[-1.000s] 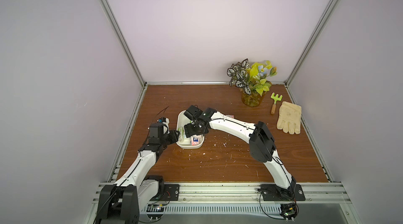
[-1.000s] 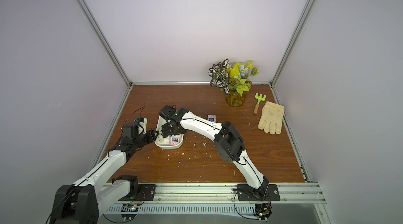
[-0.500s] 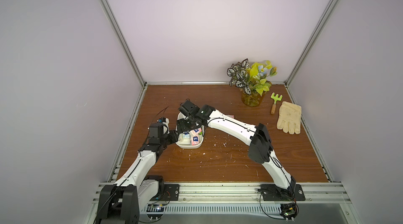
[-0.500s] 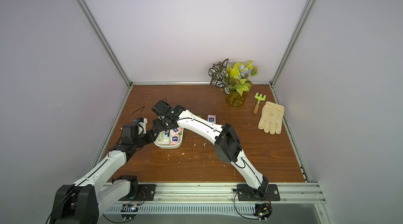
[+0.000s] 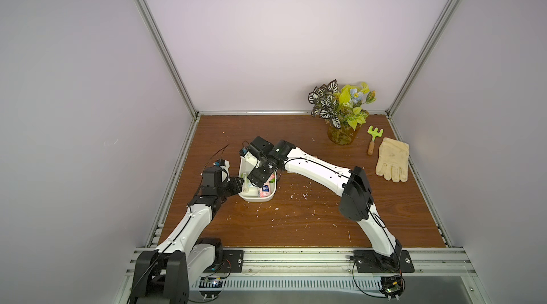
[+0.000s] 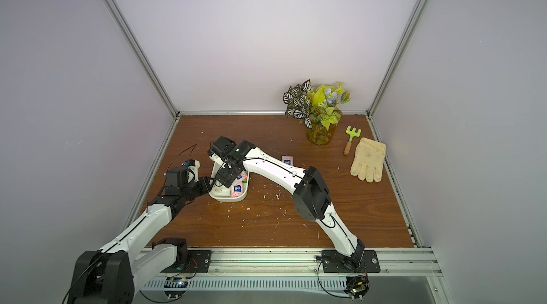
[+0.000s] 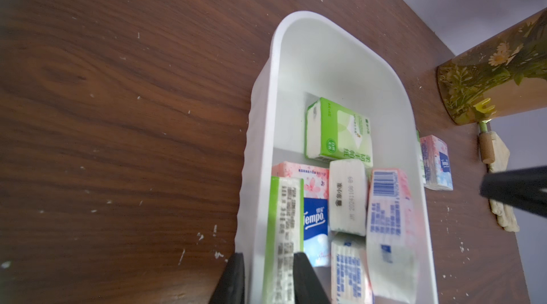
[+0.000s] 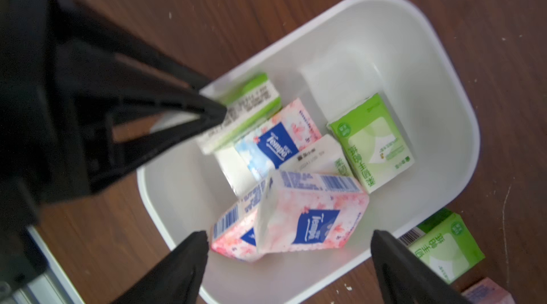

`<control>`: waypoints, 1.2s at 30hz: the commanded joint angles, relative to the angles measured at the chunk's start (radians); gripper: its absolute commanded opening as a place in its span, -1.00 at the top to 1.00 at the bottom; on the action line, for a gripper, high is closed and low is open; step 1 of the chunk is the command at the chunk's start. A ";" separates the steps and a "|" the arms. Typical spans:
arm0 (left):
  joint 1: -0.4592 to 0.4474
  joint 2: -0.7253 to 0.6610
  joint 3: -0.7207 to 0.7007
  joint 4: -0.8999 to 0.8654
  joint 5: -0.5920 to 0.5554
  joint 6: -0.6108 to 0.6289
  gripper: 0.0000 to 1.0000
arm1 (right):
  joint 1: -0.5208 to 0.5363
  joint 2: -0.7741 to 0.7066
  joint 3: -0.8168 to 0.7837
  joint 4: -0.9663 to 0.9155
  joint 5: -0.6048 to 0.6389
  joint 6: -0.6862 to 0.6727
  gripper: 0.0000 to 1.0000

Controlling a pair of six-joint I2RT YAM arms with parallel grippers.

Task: Take the pocket tissues out of the storage box
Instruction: Pick up the pocket tissues from the storage box.

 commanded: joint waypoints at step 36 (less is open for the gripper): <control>0.010 -0.015 -0.004 -0.014 -0.002 0.018 0.58 | -0.150 -0.173 -0.453 0.487 -0.427 -1.068 -0.96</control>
